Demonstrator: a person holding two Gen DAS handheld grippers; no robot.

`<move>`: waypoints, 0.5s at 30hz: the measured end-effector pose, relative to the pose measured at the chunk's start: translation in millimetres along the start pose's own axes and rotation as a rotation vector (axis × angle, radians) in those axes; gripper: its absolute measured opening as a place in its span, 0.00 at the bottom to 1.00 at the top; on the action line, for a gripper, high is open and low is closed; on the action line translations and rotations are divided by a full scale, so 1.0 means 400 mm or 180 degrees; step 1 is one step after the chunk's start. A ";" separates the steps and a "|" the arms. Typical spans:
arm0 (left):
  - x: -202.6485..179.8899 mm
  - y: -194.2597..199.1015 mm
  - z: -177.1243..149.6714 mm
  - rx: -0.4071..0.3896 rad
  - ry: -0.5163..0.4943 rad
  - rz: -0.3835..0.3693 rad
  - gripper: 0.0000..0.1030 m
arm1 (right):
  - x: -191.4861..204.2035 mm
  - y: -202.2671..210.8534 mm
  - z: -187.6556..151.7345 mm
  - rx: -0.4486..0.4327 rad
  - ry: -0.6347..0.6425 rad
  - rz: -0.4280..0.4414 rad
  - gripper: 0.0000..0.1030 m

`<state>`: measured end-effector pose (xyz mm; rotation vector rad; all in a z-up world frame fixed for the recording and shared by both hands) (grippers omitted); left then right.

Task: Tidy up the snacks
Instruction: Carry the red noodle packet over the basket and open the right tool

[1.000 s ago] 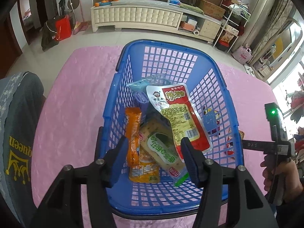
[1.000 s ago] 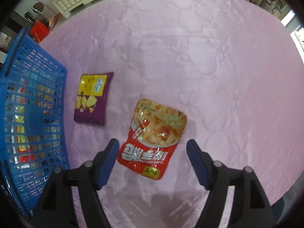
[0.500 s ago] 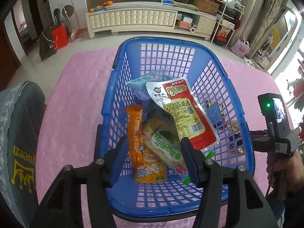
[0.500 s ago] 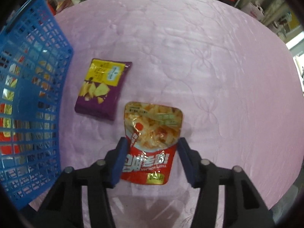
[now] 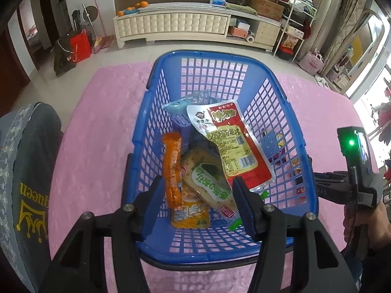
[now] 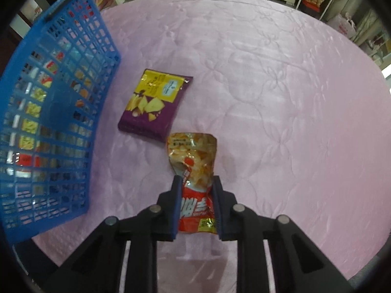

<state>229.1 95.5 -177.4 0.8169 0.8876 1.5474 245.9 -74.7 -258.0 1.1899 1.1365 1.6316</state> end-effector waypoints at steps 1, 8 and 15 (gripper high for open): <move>-0.001 0.007 0.001 -0.0008 0.0005 0.0001 0.53 | 0.003 0.005 -0.001 -0.0016 0.0020 0.0016 0.26; -0.022 0.062 0.011 -0.0105 -0.0032 0.0028 0.53 | 0.029 0.140 0.018 -0.0287 0.0122 0.0194 0.26; -0.033 0.113 0.034 -0.0234 -0.0098 0.0080 0.53 | 0.080 0.285 0.051 -0.0607 0.0325 0.0380 0.26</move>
Point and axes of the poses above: each gripper's, at about its wrist camera, not at the fingertips, and y roughly against the way its jaws point, x to its left, z to its top, the point moved 9 cm from there along -y, roughly the way its jaws point, and after that the axes turned 8 degrees about z, right-handed, at the moved point
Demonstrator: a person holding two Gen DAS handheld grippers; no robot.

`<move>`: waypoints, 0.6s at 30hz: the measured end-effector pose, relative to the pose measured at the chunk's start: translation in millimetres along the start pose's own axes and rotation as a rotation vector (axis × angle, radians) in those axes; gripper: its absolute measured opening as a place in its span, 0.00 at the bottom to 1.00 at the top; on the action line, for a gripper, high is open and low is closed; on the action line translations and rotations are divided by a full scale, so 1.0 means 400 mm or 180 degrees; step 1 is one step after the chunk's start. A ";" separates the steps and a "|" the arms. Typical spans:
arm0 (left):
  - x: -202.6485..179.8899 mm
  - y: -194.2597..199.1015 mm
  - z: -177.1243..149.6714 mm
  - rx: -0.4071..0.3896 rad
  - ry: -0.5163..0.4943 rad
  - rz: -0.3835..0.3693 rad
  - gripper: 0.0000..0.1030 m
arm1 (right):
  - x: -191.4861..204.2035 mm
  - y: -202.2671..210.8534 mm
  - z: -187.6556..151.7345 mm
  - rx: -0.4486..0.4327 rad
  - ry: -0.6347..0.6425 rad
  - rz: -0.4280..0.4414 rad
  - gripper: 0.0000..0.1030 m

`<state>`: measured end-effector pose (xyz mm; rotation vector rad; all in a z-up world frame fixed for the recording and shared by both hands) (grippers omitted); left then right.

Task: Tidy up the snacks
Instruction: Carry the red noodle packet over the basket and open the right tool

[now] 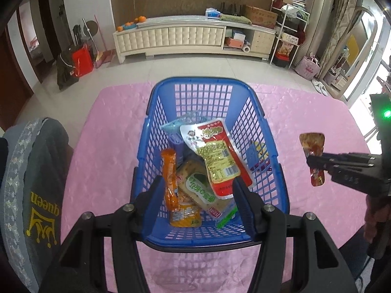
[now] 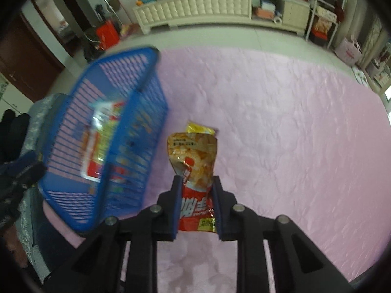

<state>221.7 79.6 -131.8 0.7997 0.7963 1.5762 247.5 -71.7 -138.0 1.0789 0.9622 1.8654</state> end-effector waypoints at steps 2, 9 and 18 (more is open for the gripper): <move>0.003 0.007 0.010 -0.0022 -0.0005 0.0019 0.53 | 0.026 0.023 0.015 -0.0069 0.0075 0.0057 0.26; 0.021 0.007 0.041 -0.0073 -0.0007 0.0066 0.53 | 0.090 0.045 0.074 -0.0164 0.0333 0.0164 0.26; 0.059 -0.040 0.075 -0.0050 -0.0001 0.0113 0.57 | 0.165 0.015 0.152 -0.0082 0.0590 0.0220 0.27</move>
Point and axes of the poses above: each gripper's, at about its wrist camera, not at the fingertips, and y roughly against the way its jaws point, x to its left, z to its top, the point moved 9 cm from there along -y, roughly the way its jaws point, and after that the axes turned 8 degrees about z, right-handed, at the moved point
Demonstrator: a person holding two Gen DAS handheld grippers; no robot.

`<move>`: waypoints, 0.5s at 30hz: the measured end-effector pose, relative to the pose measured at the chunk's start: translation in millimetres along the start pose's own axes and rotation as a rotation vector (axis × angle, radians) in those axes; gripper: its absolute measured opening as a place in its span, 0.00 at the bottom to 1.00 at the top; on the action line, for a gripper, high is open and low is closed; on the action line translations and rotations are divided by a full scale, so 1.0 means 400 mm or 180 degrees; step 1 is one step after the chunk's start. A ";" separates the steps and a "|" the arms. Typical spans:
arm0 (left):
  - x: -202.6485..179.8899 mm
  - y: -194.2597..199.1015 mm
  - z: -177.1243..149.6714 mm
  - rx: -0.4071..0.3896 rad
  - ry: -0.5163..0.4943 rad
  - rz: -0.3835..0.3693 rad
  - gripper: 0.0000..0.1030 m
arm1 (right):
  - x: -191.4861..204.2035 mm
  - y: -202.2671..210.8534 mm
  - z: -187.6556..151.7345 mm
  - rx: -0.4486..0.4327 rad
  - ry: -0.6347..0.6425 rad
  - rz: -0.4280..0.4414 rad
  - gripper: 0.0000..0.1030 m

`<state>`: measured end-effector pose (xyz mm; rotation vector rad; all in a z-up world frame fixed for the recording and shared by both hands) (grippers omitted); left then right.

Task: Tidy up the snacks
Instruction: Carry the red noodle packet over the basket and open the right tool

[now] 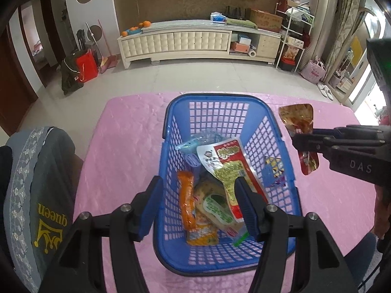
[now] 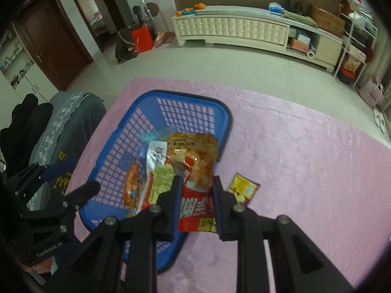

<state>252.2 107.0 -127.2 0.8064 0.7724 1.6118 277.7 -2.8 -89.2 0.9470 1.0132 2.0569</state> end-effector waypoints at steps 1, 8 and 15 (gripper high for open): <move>0.006 -0.007 0.005 0.0003 0.0005 0.0009 0.57 | 0.004 -0.005 0.008 0.0012 0.0025 -0.0006 0.27; 0.030 -0.038 0.049 -0.0009 0.0045 0.0021 0.57 | 0.007 -0.074 0.063 0.0169 0.0201 -0.0139 0.28; 0.041 -0.075 0.059 0.0032 0.0069 -0.0002 0.57 | -0.004 -0.128 0.086 0.0281 0.0420 -0.0454 0.28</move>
Point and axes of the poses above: each gripper's, at about its wrist camera, not at the fingertips, and y roughly against the way its jaws point, x to its left, z to its top, the point moved 9 cm from there along -y, roughly the way its jaws point, and after that the axes turned 8 degrees about z, right-handed, at the moved point
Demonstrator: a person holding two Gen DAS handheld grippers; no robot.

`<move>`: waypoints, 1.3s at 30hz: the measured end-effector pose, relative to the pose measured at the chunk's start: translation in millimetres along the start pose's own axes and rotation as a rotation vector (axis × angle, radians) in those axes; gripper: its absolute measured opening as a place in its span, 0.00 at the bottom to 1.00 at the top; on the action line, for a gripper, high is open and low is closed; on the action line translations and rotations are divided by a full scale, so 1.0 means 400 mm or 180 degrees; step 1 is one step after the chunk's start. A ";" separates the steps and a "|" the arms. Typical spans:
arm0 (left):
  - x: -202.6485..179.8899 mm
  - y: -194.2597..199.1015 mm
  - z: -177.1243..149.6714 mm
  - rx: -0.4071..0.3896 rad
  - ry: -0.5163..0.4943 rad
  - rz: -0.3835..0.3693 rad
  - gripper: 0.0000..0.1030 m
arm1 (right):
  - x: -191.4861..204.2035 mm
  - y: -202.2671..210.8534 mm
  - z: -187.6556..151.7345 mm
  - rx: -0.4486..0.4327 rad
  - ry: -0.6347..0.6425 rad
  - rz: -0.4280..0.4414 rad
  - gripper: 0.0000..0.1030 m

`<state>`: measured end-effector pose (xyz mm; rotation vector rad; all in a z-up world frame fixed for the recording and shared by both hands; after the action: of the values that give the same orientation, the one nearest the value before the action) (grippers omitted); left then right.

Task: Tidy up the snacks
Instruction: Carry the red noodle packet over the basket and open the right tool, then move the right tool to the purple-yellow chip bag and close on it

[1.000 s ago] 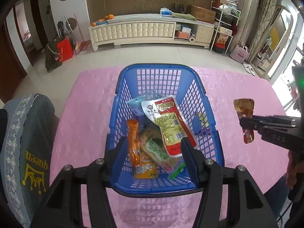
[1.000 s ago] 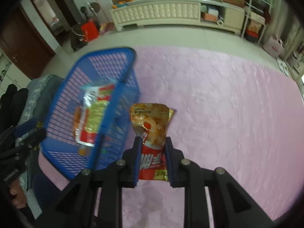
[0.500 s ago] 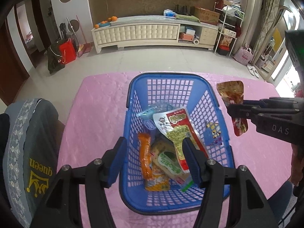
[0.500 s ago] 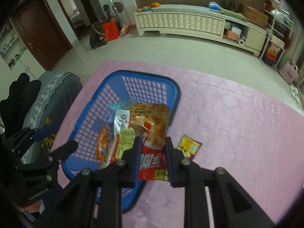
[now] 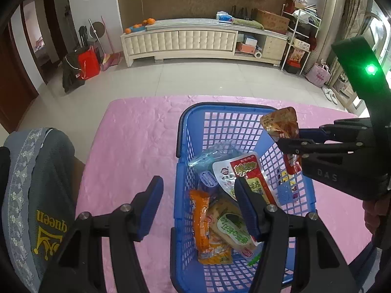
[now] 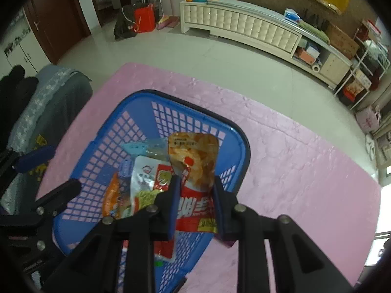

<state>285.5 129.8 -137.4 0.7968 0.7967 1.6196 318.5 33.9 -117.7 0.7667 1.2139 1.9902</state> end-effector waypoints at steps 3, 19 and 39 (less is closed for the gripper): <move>-0.001 -0.014 -0.006 0.0036 0.0018 -0.0011 0.57 | 0.001 -0.011 0.002 0.0015 0.0077 -0.0072 0.33; -0.045 0.070 -0.033 -0.0095 -0.0103 -0.0053 0.61 | -0.022 0.083 -0.073 -0.0088 -0.0109 -0.0021 0.72; -0.140 0.084 -0.025 -0.0046 -0.0171 -0.0136 0.62 | -0.158 0.178 -0.173 -0.0191 -0.0854 0.0311 0.72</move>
<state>268.4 68.5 -119.9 0.8045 0.7582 1.5582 286.3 -75.5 -88.7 1.0422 0.9725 1.9173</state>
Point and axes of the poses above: each gripper's, at about its wrist camera, not at the fingertips, and y roughly against the way its jaws point, x to its left, z to its top, the point moved 9 cm from there along -y, roughly the way its jaws point, and after that the axes turned 8 degrees about z, right-handed, at the moved point
